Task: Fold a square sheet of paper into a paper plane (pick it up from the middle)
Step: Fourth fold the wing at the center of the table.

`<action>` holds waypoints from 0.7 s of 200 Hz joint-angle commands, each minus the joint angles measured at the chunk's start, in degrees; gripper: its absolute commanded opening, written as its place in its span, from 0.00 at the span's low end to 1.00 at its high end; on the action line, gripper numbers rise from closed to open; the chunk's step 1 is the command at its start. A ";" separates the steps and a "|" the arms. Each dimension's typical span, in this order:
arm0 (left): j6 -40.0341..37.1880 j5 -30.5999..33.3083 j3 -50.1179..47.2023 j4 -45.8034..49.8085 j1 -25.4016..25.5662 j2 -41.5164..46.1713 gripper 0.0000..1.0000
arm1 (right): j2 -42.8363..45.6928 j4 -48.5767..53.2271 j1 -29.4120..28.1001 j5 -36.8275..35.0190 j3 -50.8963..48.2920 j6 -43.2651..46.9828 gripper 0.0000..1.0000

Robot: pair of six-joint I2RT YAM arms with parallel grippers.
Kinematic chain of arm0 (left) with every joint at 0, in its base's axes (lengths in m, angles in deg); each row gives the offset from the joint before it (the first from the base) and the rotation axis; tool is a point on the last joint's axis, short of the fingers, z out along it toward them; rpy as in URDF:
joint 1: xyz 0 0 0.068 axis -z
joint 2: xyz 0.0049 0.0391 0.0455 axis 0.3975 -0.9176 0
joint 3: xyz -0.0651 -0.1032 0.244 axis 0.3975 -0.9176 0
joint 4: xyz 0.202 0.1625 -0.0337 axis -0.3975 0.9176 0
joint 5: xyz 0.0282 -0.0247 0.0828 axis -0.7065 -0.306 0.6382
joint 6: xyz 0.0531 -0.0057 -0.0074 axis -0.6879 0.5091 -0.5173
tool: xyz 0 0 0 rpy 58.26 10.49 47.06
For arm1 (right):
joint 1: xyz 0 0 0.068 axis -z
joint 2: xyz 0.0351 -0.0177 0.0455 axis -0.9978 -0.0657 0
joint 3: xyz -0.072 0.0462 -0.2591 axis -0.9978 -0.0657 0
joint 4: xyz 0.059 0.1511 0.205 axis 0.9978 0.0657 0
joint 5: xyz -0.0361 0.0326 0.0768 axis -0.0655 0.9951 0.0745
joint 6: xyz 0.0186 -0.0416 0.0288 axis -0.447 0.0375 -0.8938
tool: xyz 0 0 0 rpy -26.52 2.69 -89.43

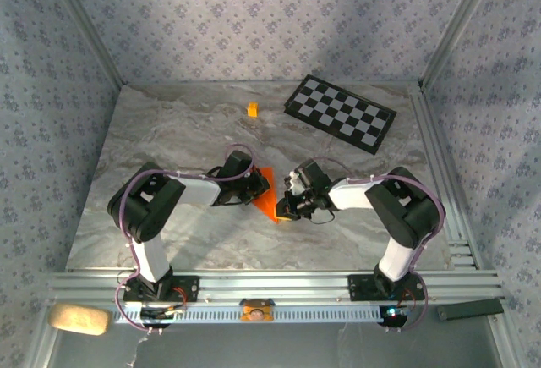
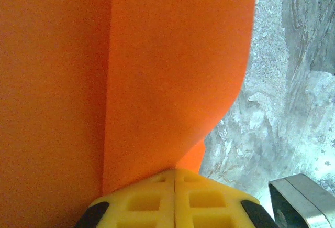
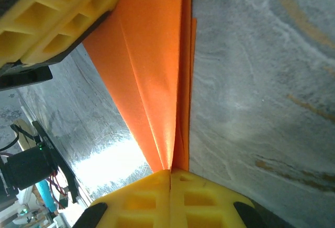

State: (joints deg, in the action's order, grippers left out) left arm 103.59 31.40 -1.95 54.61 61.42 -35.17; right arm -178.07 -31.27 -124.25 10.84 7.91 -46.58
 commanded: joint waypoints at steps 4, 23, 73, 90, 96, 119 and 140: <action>0.61 3.14 -1.65 2.51 -0.43 -0.09 0.07 | -0.06 8.89 -1.55 -0.17 -0.62 1.86 0.06; 0.57 3.28 -1.64 2.68 -0.42 -0.10 0.07 | 1.46 10.45 -1.81 -0.09 -0.05 2.71 0.08; 0.72 3.28 -1.67 2.65 -0.33 -0.27 0.06 | 1.34 11.67 -2.23 -0.17 -0.11 3.30 0.07; 0.75 3.33 -1.76 2.58 -0.33 -0.27 0.06 | 0.95 11.79 -2.49 0.27 -0.18 3.55 0.07; 0.72 3.29 -1.77 2.58 -0.33 -0.25 0.06 | 1.00 11.88 -2.66 0.27 -0.17 3.55 0.08; 0.89 3.37 -1.85 2.74 -0.31 -0.18 0.06 | 1.83 12.89 -2.91 -0.17 -0.15 3.69 0.08; 0.85 3.49 -1.82 2.77 -0.31 -0.18 0.06 | 2.67 14.39 -3.02 -0.82 -0.10 4.28 0.08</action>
State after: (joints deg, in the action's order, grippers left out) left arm 104.42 30.37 -2.41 54.56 61.53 -34.91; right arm -176.52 -26.48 -125.72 8.78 8.59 -44.16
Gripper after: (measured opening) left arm 0.063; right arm 0.082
